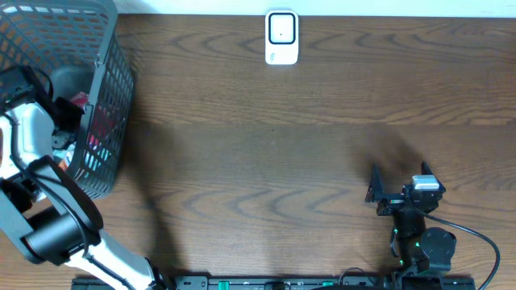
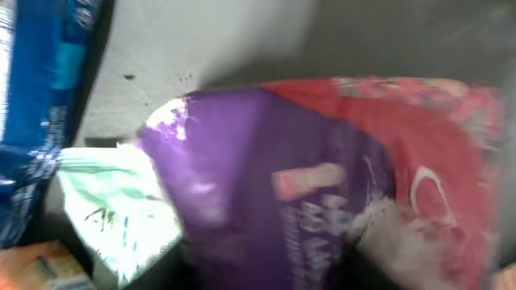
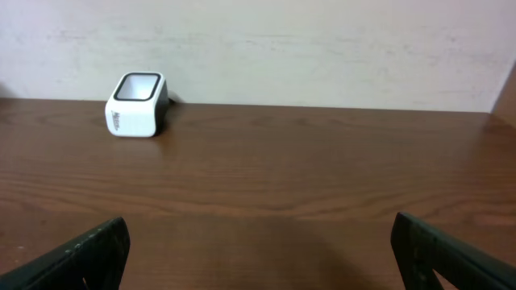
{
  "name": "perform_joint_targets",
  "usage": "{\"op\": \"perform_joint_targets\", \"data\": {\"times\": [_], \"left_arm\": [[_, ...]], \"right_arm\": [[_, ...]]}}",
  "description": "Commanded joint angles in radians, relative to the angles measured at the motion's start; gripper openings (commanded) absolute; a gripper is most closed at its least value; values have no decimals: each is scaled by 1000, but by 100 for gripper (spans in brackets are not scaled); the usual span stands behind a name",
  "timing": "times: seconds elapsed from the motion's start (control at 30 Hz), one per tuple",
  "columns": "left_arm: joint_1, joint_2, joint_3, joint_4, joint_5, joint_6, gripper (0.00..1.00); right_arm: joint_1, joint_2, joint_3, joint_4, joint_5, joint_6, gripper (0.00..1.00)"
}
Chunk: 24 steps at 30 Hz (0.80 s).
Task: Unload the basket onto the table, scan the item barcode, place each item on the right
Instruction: 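Grasp the pink-purple box in the basket with the left gripper, then lift the box out and place it on the table near the scanner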
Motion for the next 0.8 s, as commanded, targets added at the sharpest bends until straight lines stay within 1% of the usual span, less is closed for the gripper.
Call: {"op": "perform_joint_targets", "data": {"times": [0.0,0.03,0.17,0.27,0.53,0.6,0.7,0.77], "left_arm": [[-2,18,-9,-11,9,12,14],[-2,12,-8,-11,9,12,8],[2,-34,0,-12,10,11,7],[5,-106,6,-11,9,11,7],[4,-403,16,5,9,0,8],[4,-489,16,5,9,-24,7],[4,-615,16,3,14,-94,8],[4,-684,16,3,45,-138,7]], "right_arm": [[-5,-4,-3,-2,-2,14,99],[-5,-4,-3,-2,-2,14,99],[-5,-4,-3,-2,-2,14,99],[-5,-4,-3,-2,-2,14,99],[-5,-4,-3,-2,-2,14,99],[-5,-4,-3,-2,-2,14,99],[-5,-4,-3,-2,-2,14,99],[-5,-4,-3,-2,-2,14,99]]}}
